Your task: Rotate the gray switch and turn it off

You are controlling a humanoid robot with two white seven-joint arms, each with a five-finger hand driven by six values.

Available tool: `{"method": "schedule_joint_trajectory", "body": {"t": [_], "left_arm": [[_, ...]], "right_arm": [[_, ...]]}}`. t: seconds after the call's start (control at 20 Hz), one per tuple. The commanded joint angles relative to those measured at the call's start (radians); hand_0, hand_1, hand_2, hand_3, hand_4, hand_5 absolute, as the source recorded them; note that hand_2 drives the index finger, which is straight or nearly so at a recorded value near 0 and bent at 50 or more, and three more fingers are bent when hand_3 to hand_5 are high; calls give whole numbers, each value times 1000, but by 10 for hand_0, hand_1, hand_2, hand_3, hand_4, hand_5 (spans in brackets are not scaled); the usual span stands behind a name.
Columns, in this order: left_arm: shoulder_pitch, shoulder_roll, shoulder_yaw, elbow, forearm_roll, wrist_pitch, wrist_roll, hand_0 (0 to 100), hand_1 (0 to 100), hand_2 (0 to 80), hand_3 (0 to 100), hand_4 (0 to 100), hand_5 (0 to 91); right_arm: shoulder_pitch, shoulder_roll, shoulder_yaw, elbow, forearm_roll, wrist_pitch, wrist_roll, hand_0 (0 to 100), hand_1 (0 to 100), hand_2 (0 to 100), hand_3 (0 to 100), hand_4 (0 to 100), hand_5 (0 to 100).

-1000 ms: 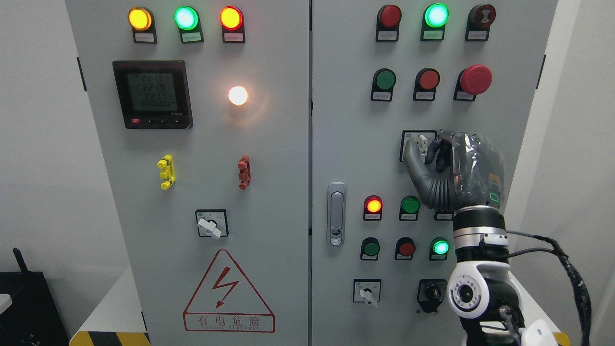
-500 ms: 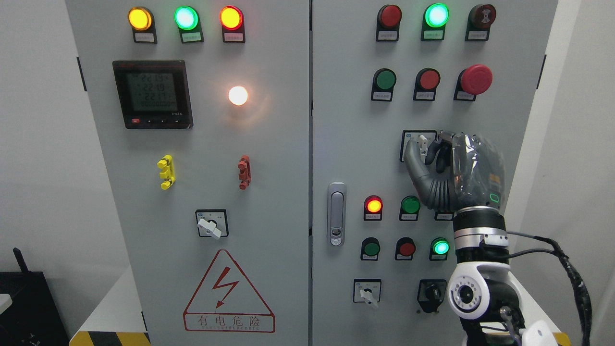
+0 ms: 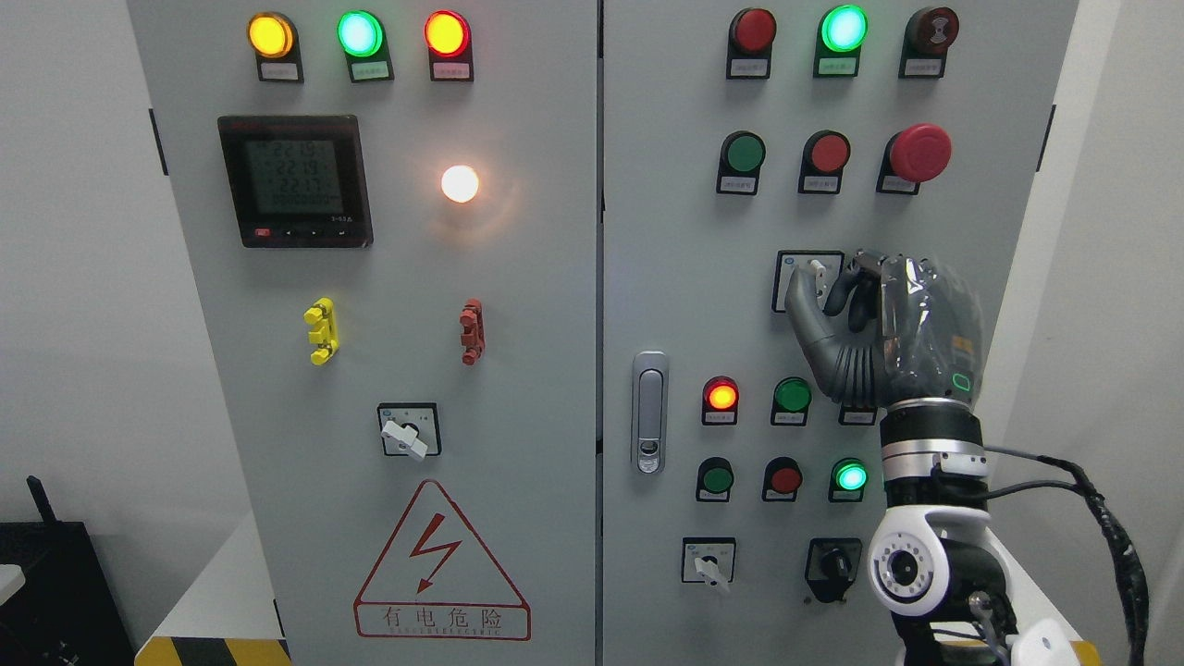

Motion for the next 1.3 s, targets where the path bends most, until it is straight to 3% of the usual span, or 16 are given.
{"method": "schedule_joint_trajectory", "body": {"t": [0.0,0.25,0.4,0.75,0.9,0.95,1.1,1.15,1.25], "left_arm": [[0,0,32,23,-8,-1,0,120,389,0,0,0,0],[0,0,32,23,-8,1,0,120,389,0,0,0,0],[0,0,32,23,-8,1,1,120,389,0,0,0,0],[0,0,32,23,-8,1,0,120,389,0,0,0,0],[0,0,32,23,-8,1,1,120,389,0,0,0,0],[0,0,32,23,-8,1,0,120,389,0,0,0,0],[1,0,32,23,-8,1,1,120,389,0,0,0,0],[0,0,32,23,-8,1,1,120,389,0,0,0,0],[0,0,32,23,-8,1,1,120,389,0,0,0,0]], "right_arm": [[5,-7,-12,-36,0,-1,-3,521,303,758,972,870,994],[23,-10,-13,-97,-1,-19,-40,541,305,752,966,870,994],[66,-10,-28,-161,0,-105,-66,539,311,692,948,841,982],[212,-5,-70,-273,-3,-306,-93,514,346,567,836,716,725],[264,-5,-85,-293,-4,-357,-93,516,343,478,648,533,520],[276,-5,-94,-296,-4,-371,-93,526,331,406,522,398,351],[296,-7,-104,-306,-4,-386,-90,525,307,231,253,119,66],[298,-8,-111,-307,-4,-386,-86,514,299,162,154,20,0],[308,-11,-130,-313,-4,-395,-78,490,293,77,38,0,0]]}}
